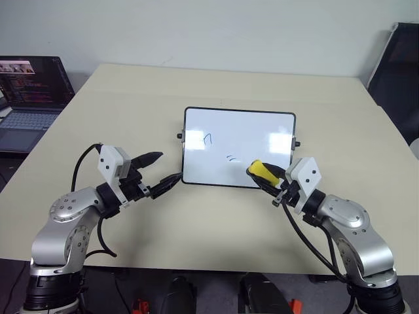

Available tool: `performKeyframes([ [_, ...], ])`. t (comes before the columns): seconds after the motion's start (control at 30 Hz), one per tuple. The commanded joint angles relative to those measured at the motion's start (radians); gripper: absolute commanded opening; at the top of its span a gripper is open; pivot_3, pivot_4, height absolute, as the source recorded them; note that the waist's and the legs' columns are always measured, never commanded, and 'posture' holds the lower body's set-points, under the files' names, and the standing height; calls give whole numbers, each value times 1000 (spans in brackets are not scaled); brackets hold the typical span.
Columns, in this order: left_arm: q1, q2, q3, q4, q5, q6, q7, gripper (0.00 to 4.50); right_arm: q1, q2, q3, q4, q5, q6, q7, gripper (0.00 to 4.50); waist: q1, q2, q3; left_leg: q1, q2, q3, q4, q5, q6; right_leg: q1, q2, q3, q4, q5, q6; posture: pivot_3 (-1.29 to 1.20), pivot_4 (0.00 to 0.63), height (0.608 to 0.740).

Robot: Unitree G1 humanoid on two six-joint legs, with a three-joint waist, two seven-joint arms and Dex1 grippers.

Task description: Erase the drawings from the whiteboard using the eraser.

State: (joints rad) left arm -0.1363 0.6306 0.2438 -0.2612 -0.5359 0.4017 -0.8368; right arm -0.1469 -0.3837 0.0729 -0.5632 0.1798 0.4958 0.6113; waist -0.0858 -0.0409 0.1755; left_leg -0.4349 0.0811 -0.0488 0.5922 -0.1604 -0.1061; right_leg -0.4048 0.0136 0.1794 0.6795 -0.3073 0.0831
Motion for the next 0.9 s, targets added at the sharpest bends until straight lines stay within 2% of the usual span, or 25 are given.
performKeyframes([
  [0.03, -3, 8, 23, -51, -17, -9, 12, 4500, -24, -9, 19, -6, 7, -43, 4, 1237, 0, 0, 0, 0, 0, 0, 0, 0, 0, 0, 0, 0, 0, 0, 0, 0, 150, 740],
  [0.6, 16, 27, 6, -118, -20, 22, 38, 4500, -111, -65, 118, 69, -60, -100, 7, 1237, 1, 0, 0, 0, 0, 0, 0, 0, 0, 0, 0, 0, 0, 0, 0, 0, 150, 740],
  [0.73, 9, 53, -18, -89, 11, 11, 16, 4500, -205, -67, 195, 156, -186, -144, -27, 1237, -1, 0, 0, 0, 0, 0, 0, 0, 0, 0, 0, 0, 0, 0, 0, 0, 150, 740],
  [0.9, -19, 73, -39, -53, 19, -3, -33, 4500, -367, 9, 281, 307, -304, -169, -80, 1237, -2, 0, 0, 1, 0, 0, 0, 0, 0, 0, 0, 0, 1, 0, 0, 0, 150, 740],
])
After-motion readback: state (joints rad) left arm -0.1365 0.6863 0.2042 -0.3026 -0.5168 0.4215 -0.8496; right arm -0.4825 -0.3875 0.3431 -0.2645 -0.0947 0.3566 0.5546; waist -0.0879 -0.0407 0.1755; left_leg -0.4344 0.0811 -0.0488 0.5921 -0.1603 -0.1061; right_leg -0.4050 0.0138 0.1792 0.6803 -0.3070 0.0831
